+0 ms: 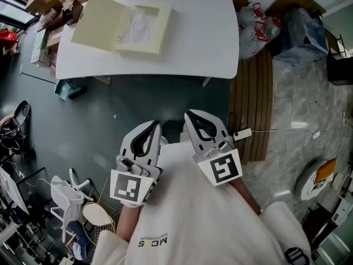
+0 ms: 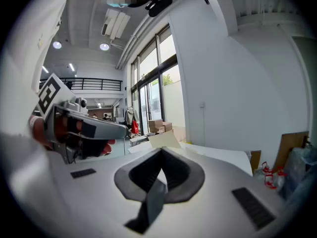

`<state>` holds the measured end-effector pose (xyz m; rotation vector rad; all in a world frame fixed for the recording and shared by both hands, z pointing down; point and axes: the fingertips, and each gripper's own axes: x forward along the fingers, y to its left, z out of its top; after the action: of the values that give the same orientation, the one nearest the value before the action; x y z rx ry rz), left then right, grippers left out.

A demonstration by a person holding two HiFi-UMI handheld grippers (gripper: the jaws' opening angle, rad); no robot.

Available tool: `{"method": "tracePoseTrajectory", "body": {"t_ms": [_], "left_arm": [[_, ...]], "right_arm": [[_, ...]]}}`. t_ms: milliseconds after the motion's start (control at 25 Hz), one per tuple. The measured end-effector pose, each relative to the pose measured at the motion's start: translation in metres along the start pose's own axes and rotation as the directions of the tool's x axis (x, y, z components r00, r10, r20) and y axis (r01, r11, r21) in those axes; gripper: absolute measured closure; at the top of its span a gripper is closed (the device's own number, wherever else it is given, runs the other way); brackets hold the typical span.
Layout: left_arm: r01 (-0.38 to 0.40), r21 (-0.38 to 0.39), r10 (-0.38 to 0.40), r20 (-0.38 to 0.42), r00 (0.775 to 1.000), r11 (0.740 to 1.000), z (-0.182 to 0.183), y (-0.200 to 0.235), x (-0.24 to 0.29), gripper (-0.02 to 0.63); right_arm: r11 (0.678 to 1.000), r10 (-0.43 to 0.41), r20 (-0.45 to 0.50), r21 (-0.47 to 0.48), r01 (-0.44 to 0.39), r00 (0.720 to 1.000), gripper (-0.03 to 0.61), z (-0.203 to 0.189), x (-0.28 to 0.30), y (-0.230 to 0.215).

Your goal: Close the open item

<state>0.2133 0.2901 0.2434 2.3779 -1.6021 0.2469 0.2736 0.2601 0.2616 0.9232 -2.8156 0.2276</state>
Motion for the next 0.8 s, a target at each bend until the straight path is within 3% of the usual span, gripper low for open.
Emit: {"method": "tracePoseTrajectory", "body": {"t_ms": [120,360,560,800], "left_arm": [[0.004,-0.003,-0.004,0.006,1.000,1.000,0.002,-0.004,-0.006,0.588],[-0.061,-0.075,0.064,0.043,0.997,0.995,-0.006,0.013,-0.021,0.588],[-0.085,-0.104,0.091,0.054,0.994,0.991,0.001,0.025,-0.022,0.588],[-0.187,-0.146,0.195,0.045,0.980,0.971,-0.006,0.036,-0.023,0.588]], "right_arm": [[0.999,0.036,-0.022,-0.019,-0.037,0.999,0.565,0.002,-0.006,0.010],[0.991,0.113,0.007,-0.078,-0.112,0.994,0.565,0.009,-0.001,0.032],[0.984,0.179,0.045,0.000,-0.179,0.983,0.565,0.020,0.006,0.032],[0.987,0.151,0.050,-0.054,-0.148,0.987,0.565,0.016,0.010,0.003]]}}
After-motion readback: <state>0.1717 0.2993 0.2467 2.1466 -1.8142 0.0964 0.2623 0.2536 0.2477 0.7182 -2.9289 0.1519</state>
